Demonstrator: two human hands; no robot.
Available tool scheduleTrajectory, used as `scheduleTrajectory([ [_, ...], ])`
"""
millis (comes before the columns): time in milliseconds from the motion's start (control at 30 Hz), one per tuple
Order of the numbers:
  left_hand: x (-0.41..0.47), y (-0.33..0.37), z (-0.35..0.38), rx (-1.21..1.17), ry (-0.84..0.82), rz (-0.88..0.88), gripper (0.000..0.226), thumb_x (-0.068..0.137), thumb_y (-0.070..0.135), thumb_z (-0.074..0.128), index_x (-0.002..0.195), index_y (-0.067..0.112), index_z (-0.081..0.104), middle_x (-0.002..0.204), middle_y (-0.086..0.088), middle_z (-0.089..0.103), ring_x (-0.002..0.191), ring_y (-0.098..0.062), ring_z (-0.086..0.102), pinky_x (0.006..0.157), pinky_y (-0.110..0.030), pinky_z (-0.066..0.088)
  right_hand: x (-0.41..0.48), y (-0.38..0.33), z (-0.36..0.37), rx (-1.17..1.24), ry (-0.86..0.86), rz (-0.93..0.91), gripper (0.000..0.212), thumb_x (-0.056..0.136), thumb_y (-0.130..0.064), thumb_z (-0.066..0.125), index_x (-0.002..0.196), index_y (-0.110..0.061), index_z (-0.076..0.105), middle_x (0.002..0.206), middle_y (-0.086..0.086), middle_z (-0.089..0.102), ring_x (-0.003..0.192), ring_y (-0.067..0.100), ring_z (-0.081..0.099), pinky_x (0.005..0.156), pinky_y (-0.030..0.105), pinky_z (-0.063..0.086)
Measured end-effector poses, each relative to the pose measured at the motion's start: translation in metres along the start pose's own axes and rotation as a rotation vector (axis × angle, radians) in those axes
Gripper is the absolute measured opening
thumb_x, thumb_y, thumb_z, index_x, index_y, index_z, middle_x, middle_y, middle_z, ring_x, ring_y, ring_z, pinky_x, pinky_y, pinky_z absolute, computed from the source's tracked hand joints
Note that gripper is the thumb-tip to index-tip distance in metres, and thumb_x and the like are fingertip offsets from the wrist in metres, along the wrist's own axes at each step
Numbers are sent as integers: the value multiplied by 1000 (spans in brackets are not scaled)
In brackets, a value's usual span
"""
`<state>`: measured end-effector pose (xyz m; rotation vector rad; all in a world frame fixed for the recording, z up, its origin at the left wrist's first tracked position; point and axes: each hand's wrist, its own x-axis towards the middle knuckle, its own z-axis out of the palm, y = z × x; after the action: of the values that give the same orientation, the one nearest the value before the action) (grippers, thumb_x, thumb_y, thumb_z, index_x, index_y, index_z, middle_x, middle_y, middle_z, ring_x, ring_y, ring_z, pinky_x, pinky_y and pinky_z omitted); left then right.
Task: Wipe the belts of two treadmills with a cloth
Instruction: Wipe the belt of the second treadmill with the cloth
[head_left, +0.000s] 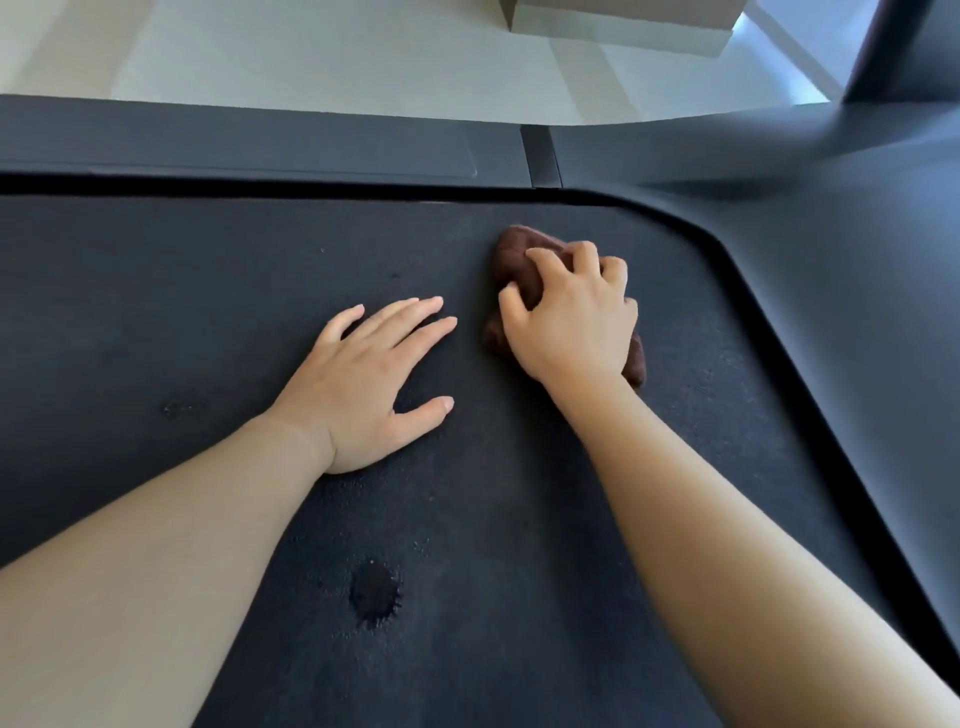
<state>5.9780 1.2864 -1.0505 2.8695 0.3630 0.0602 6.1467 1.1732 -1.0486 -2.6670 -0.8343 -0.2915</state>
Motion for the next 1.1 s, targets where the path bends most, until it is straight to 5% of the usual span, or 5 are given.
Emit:
scheduleTrajectory([
  [233,2,-3,2,-3,21,9,71,83,65,26,147,34,18,156,17,7,143,-2,4,115,-33,-1,58,-18,18,18,-92,-129,44,83,-49,41,118,-28,57,131,3,46,116,30,36,84,43,35],
  [433,3,-4,4,1,17,15,69,86,59,38,147,33,20,156,15,11,143,-5,7,115,-35,1,-36,13,-17,42,-69,-199,40,83,-49,43,115,-30,58,127,1,48,117,29,36,81,43,37],
  [733,-4,4,3,131,93,14,65,89,56,37,146,25,28,156,3,21,143,-17,18,113,-41,17,-135,16,-48,1,-10,-57,42,84,-50,44,118,-31,58,126,0,49,117,28,36,80,43,37],
  [1100,-128,46,20,33,40,5,71,86,61,28,147,26,22,158,1,12,145,-20,6,116,-47,8,-285,-5,-94,-31,25,-90,41,80,-52,45,114,-32,60,121,-1,54,110,29,43,73,39,39],
])
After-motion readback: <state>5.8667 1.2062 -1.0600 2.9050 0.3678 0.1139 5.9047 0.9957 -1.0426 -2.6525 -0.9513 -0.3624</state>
